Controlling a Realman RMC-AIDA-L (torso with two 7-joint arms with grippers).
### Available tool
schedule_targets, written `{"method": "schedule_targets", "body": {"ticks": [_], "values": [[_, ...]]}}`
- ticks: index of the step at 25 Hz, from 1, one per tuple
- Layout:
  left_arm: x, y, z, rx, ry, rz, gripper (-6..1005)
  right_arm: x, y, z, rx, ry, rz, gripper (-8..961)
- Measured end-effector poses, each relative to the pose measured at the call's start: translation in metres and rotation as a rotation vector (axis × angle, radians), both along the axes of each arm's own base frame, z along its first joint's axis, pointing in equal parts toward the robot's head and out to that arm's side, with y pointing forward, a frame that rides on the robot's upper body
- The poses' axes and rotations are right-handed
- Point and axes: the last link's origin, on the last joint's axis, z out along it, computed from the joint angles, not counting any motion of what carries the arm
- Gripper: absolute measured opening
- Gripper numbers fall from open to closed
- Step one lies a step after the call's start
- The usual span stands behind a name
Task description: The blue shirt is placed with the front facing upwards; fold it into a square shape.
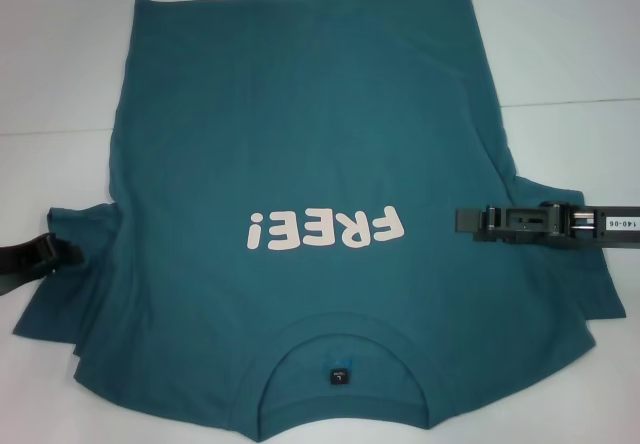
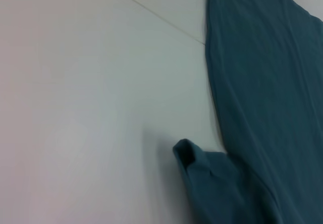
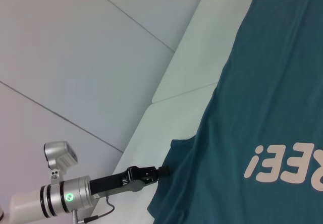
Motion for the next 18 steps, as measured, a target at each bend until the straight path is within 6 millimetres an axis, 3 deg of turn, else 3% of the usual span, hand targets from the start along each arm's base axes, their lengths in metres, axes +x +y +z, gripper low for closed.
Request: {"method": "schedule_targets", "body": {"ticks": [8,18], "values": [[0.000,0.000,0.001,0.002,-0.002,-0.002,40,0.001,-0.001,0.000,0.001,0.001,-0.003,867],[0.009,0.007,0.018,0.028,-0.008,-0.052,43,0.001,0.000,0.000,0.004,-0.001,-0.004,867]]}}
